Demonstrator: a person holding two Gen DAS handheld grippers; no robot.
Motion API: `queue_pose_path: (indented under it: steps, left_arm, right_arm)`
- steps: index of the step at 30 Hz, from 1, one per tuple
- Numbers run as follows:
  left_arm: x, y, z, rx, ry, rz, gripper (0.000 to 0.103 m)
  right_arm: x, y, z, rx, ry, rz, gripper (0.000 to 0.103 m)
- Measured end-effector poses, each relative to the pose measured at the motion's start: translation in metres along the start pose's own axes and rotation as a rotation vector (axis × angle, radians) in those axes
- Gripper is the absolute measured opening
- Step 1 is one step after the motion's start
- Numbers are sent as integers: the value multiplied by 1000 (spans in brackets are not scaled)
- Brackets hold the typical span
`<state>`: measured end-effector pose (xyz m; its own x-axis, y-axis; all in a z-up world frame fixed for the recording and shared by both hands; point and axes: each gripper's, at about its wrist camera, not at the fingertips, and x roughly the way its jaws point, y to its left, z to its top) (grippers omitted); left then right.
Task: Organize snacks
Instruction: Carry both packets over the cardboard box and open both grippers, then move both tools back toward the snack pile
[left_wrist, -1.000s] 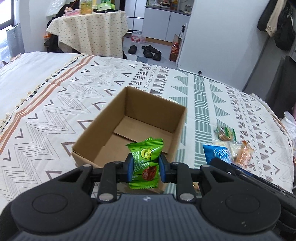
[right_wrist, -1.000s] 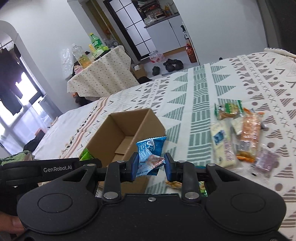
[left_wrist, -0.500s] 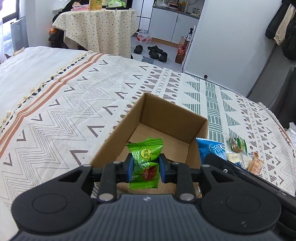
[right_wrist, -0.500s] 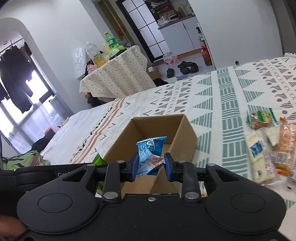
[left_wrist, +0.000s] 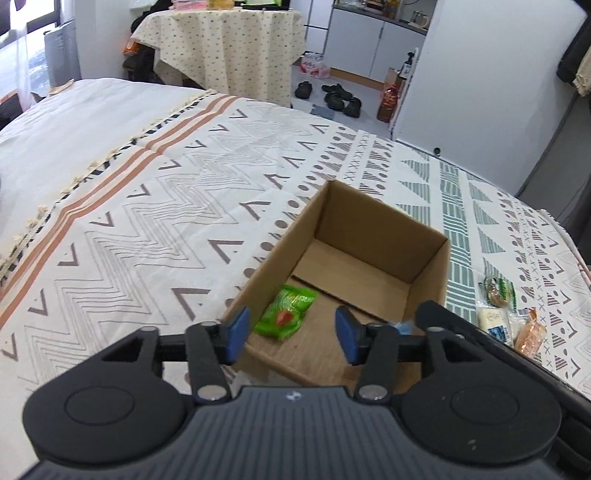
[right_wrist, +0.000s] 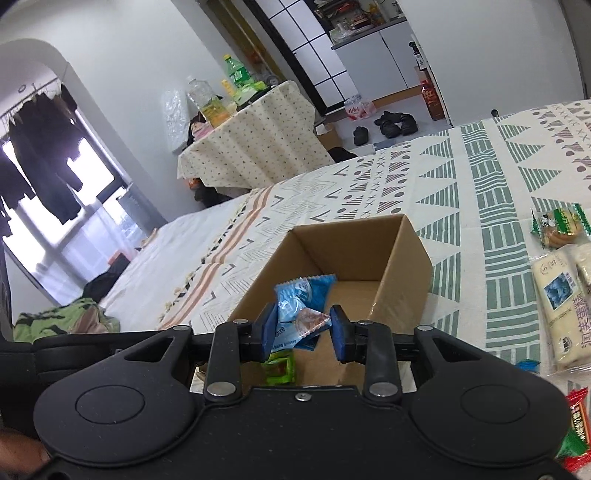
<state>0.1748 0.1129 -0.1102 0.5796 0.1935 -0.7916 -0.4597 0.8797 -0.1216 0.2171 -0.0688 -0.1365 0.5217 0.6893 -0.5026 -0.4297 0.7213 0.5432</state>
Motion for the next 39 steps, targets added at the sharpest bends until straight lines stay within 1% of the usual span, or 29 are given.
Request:
queue_pose_path:
  steps: [2,4,6,7,9,12,14,16,18,20,22,24,25,26,30,34,39]
  left_arm:
    - [-2,2,-1,-8,-2,9,59]
    - [-6,1,-2,-5,-5,18,70]
    - [-10,-2,-4,2,-12,20,76]
    - [-12,-3,-5,3,-13,20,79]
    - [-17,-5,-8,7,-8,15,82]
    - [-23,-11,-11,14,0,12,85]
    - [-28,-13,-12,13,-5,23,88]
    - [-35,-16,-14,7,-10,22,92]
    - [-40,-19,-17,9,-16,19,93]
    - [-46,-24,-20,19,-27,32,95]
    - [-51,-27,-22,15,-24,29,99]
    - [-56,-30,-23,8,-17,19,101]
    - [-59,-32,-24,12,-16,21,102]
    - [-61,-34,-24,17,-15,23,102]
    - [-71,-42,-28,31,-19,8,103]
    - [-79,-51,-32,54,-30,-18,103]
    - [-85,-67,-40,97,-38,-63,103]
  right_arm:
    - [-1,-1,0,-1,9,5,36]
    - [-6,-3,0,5,5,3,41]
    - [-13,-2,1,1,-5,-2,50]
    - [-16,-2,2,-2,-11,-6,53]
    - [-23,-1,2,-5,-18,-18,60]
    - [-34,-2,3,-12,-30,-32,66]
    - [-42,-3,3,-18,-38,-49,69]
    - [-51,-5,3,-20,-42,-62,73]
    - [-59,-7,2,-22,-48,-82,82]
    - [-68,-10,1,-22,-62,-103,87]
    - [-78,-13,1,-26,-72,-120,91]
    - [-87,-15,1,-27,-82,-150,99]
    - [-91,-16,1,-27,-87,-170,101]
    - [-94,-17,1,-30,-93,-189,103]
    - [-111,-22,1,-49,-110,-228,103]
    - [-134,-32,2,-70,-152,-249,103]
    - [-155,-53,0,-52,-158,-285,103]
